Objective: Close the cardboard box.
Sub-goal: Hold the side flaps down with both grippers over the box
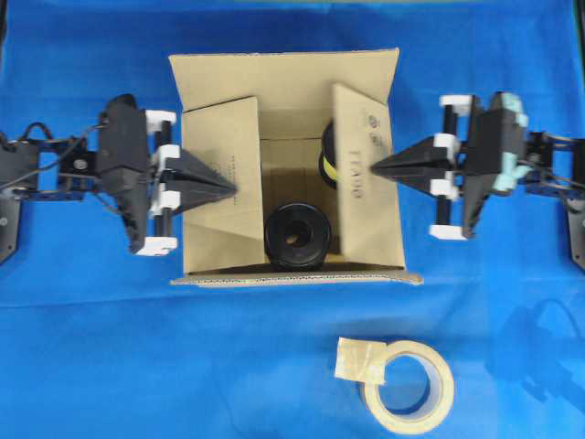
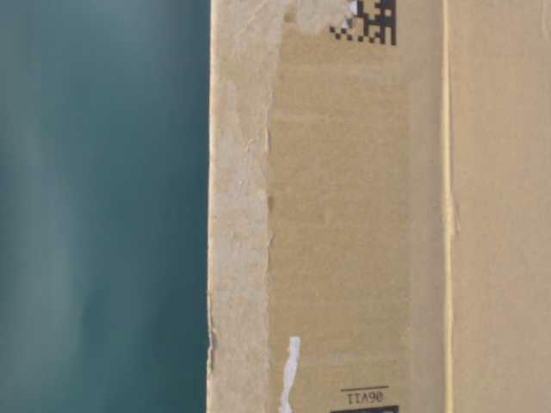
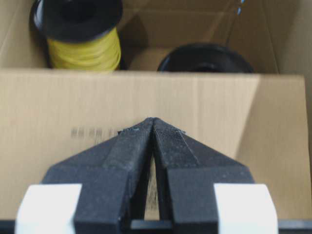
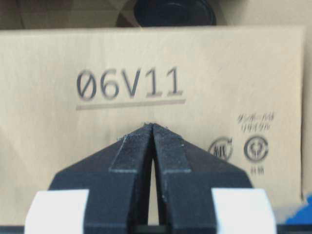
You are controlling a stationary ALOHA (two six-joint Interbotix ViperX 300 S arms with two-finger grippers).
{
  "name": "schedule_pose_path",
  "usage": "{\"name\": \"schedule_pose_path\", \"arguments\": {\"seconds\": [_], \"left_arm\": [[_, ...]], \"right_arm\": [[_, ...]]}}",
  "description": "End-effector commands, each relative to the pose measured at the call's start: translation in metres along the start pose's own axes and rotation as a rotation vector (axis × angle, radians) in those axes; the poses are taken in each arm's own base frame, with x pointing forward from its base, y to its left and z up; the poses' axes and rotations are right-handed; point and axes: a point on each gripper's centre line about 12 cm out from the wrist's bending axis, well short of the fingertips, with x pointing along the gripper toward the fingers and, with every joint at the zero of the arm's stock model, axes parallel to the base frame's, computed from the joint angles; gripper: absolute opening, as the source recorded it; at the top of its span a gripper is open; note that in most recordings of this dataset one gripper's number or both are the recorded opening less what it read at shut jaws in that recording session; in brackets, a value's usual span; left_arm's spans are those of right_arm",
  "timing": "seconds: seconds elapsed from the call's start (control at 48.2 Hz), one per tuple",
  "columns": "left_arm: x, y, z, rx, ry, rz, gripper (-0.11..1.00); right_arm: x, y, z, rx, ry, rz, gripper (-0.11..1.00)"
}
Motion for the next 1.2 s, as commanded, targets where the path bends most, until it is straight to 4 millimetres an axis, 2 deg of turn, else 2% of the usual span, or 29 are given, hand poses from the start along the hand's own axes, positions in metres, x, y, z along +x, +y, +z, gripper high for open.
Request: {"name": "schedule_pose_path", "arguments": {"seconds": [0.0, 0.145, 0.27, 0.436, 0.602, 0.789, 0.997, 1.184], "left_arm": [[0.007, -0.001, 0.014, 0.007, -0.035, -0.001, 0.0], [0.018, 0.0, 0.013, 0.012, -0.018, 0.001, 0.0], [0.027, 0.001, 0.004, 0.011, 0.014, 0.003, 0.0], [0.031, 0.001, -0.004, 0.01, 0.04, 0.006, 0.0], [0.032, 0.003, -0.003, 0.008, 0.033, 0.01, 0.0], [0.04, 0.013, 0.009, -0.001, -0.004, 0.037, 0.0], [0.061, 0.033, 0.029, -0.004, -0.03, 0.084, 0.0], [0.077, 0.048, 0.046, 0.061, -0.047, 0.118, 0.0]], "right_arm": [[0.013, 0.002, 0.014, -0.004, -0.031, 0.003, 0.0], [0.03, 0.002, 0.014, -0.002, -0.014, 0.0, 0.0], [0.041, 0.002, 0.007, -0.002, 0.017, -0.002, 0.0], [0.045, 0.001, -0.001, 0.005, 0.043, -0.007, 0.0], [0.045, 0.003, -0.001, 0.003, 0.04, -0.001, 0.0], [0.045, 0.004, 0.0, 0.003, 0.035, -0.001, 0.0], [0.045, 0.004, 0.0, 0.003, 0.04, -0.001, 0.0], [0.045, 0.004, 0.0, 0.003, 0.04, -0.001, 0.0]]}}
